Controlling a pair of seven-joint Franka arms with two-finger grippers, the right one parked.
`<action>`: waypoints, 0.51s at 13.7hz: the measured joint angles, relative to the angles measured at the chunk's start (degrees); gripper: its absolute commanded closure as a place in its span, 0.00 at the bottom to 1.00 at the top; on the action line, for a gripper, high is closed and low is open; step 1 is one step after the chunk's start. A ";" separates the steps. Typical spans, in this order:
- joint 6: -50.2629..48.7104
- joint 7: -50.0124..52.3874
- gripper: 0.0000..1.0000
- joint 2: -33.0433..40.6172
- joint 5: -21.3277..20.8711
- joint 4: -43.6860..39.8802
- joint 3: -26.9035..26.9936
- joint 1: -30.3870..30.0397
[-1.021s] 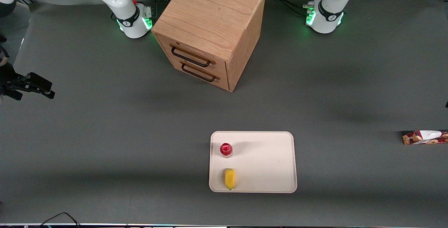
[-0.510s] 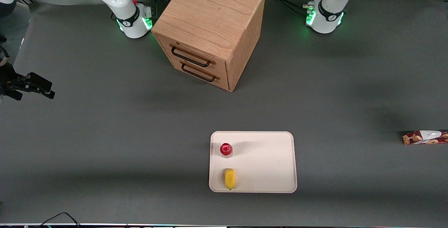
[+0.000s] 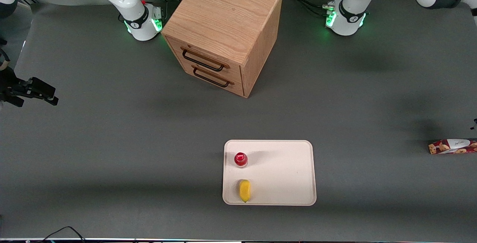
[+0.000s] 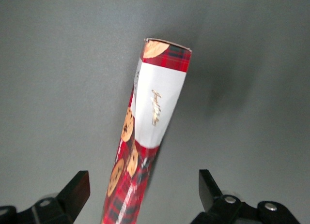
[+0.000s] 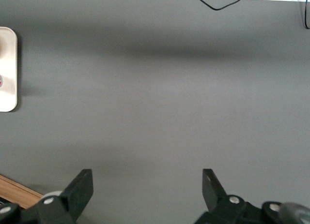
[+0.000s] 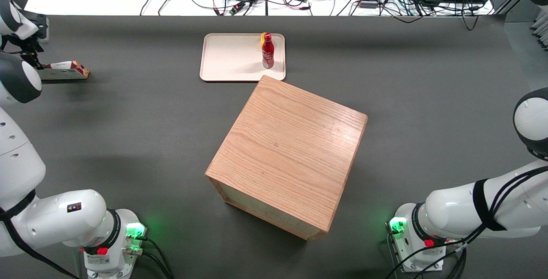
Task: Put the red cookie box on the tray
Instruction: 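Close the left gripper on the cookie box end and lift it upright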
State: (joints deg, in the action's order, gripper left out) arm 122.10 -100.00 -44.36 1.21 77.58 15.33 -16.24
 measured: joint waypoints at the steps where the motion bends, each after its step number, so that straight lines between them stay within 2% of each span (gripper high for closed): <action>1: 1.30 -0.30 0.00 -1.04 0.13 0.00 -0.01 -0.08; 2: 2.55 -0.42 0.09 -2.01 0.17 0.00 -0.01 -0.15; 7: 4.64 -0.90 0.86 -3.76 0.27 -0.02 -0.04 -0.42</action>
State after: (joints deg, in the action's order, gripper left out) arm 126.74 -100.89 -48.12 1.48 77.56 15.29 -16.66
